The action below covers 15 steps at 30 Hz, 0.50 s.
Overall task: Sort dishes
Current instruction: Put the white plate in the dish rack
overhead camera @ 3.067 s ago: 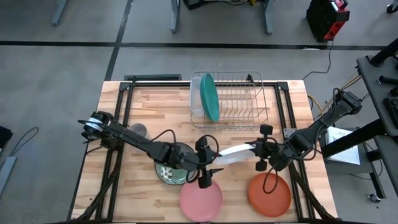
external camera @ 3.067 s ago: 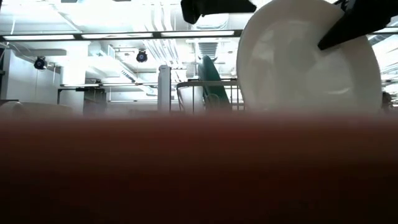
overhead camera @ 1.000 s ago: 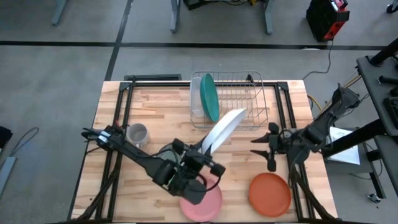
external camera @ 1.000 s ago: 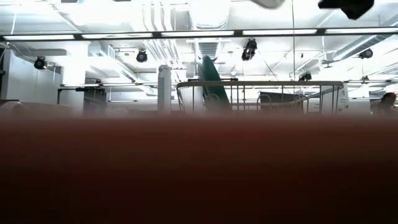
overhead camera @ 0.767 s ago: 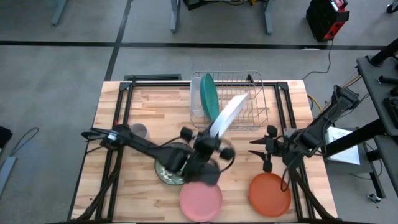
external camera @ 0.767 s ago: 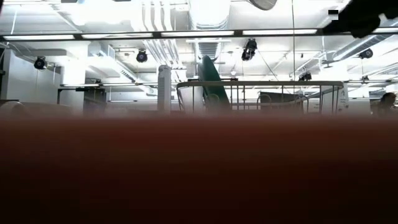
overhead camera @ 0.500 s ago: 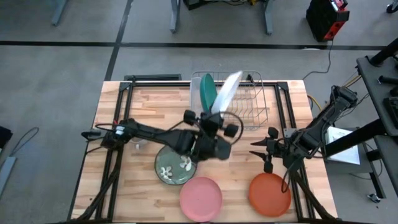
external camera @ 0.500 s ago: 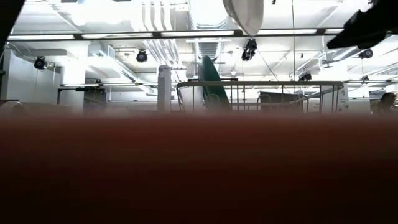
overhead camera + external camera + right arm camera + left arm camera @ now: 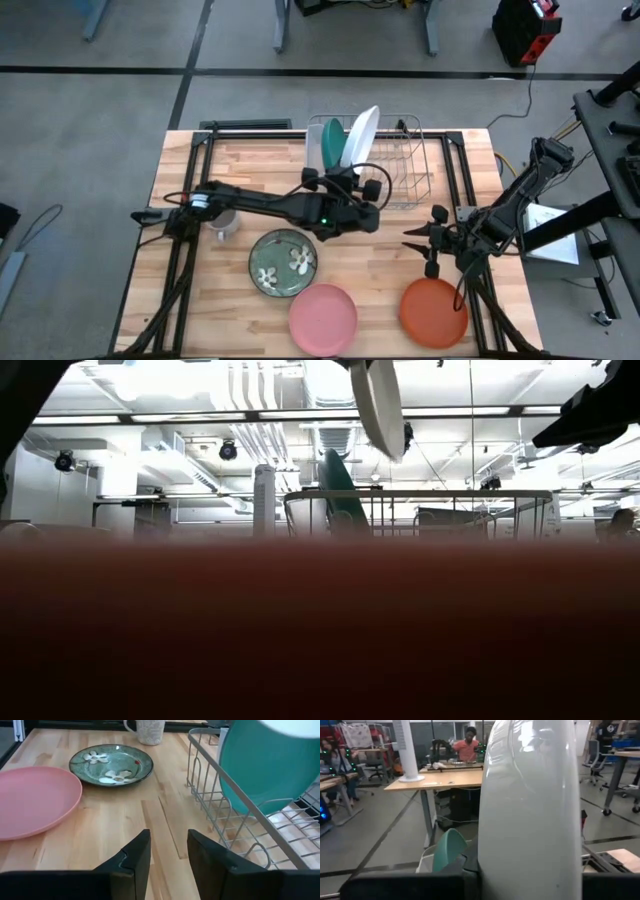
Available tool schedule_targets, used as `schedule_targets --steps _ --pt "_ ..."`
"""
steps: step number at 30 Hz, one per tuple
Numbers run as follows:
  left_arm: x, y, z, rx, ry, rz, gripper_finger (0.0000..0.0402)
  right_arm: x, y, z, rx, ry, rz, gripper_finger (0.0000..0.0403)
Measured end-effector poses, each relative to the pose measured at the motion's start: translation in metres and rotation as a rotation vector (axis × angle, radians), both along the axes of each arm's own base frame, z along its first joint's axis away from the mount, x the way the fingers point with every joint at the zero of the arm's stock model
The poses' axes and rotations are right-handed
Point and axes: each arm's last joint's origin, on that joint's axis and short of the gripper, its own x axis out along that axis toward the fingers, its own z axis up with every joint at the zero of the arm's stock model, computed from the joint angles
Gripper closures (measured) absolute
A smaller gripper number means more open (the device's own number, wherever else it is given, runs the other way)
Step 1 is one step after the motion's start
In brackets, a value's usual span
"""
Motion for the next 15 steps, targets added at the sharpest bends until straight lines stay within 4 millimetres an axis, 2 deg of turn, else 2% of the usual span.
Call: schedule_targets --steps 15 --pt "0.004 0.023 -0.046 0.008 -0.017 0.066 0.0352 0.000 0.000 0.000 -0.005 0.003 0.001 0.0289"
